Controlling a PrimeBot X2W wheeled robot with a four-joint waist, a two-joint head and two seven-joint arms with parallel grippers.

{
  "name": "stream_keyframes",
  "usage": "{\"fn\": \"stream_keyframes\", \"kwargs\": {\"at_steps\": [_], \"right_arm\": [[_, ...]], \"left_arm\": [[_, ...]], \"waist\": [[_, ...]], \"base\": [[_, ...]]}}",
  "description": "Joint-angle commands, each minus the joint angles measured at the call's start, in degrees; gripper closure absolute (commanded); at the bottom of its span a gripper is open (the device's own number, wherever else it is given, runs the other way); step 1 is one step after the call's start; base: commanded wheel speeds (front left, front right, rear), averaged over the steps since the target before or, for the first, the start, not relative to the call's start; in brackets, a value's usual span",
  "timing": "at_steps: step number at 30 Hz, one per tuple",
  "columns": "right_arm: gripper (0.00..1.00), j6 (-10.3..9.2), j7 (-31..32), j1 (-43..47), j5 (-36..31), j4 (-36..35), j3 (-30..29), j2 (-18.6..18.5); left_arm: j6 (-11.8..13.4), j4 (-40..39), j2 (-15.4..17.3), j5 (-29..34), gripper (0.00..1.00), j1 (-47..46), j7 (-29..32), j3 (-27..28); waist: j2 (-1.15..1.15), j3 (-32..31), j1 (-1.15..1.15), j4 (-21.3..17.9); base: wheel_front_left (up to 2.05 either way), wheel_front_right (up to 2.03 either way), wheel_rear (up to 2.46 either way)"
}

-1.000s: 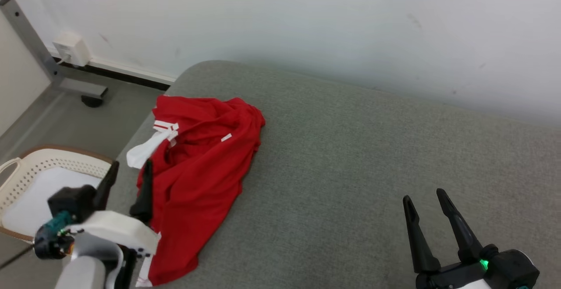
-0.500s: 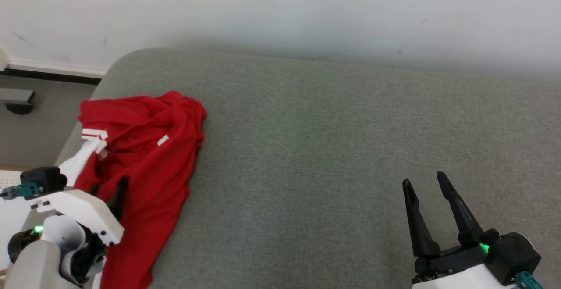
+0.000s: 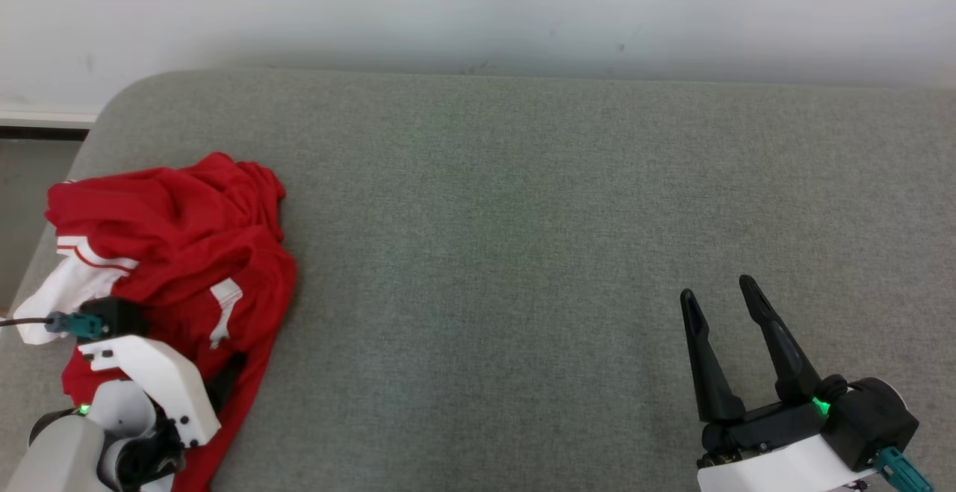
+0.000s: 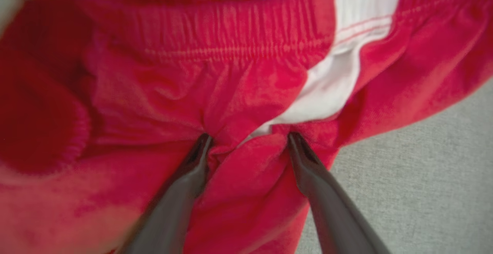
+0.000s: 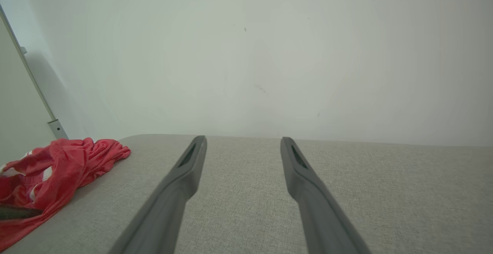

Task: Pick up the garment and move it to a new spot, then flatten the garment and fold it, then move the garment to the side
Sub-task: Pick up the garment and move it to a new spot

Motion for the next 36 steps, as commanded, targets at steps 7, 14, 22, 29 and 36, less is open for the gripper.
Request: {"fn": "stream_keyframes", "kwargs": {"at_steps": [7,14,22,29,36], "right_arm": [[0.00,-0.10,-0.17,-0.12,0.36,0.40,-0.04,-0.25],[0.00,-0.10,-0.17,1.31,0.69,0.43,-0.44,-0.24],[0.00,-0.10,-0.17,3.67,1.81,0.46,-1.12,-0.25],[0.00,-0.10,-0.17,5.35,2.99,0.33,-1.38,-0.25],[0.00,-0.10,-0.17,5.76,3.69,-0.02,-1.52,-0.26]], "left_arm": [[-0.18,3.06,0.11,-1.52,1.00,1.39,-0.31,-3.47],[-0.19,1.60,1.58,-1.40,1.00,0.63,-3.92,-4.38],[0.25,-4.94,3.38,0.08,1.00,0.78,-7.38,-4.23],[1.56,-15.46,4.98,0.75,1.00,1.69,-6.14,-4.29],[3.56,-28.85,5.63,1.78,1.00,1.76,-4.72,-4.62]], "waist": [[-0.01,-0.23,-0.01,-0.75],[-0.01,-2.56,-0.01,-0.08],[-0.01,-7.05,-0.01,1.93],[-0.01,-9.88,-0.01,3.04],[-0.01,-11.25,-0.01,2.20]], "base": [[0.00,0.00,0.00],[0.00,0.00,0.00],[0.00,0.00,0.00],[0.00,0.00,0.00],[0.00,0.00,0.00]]}}
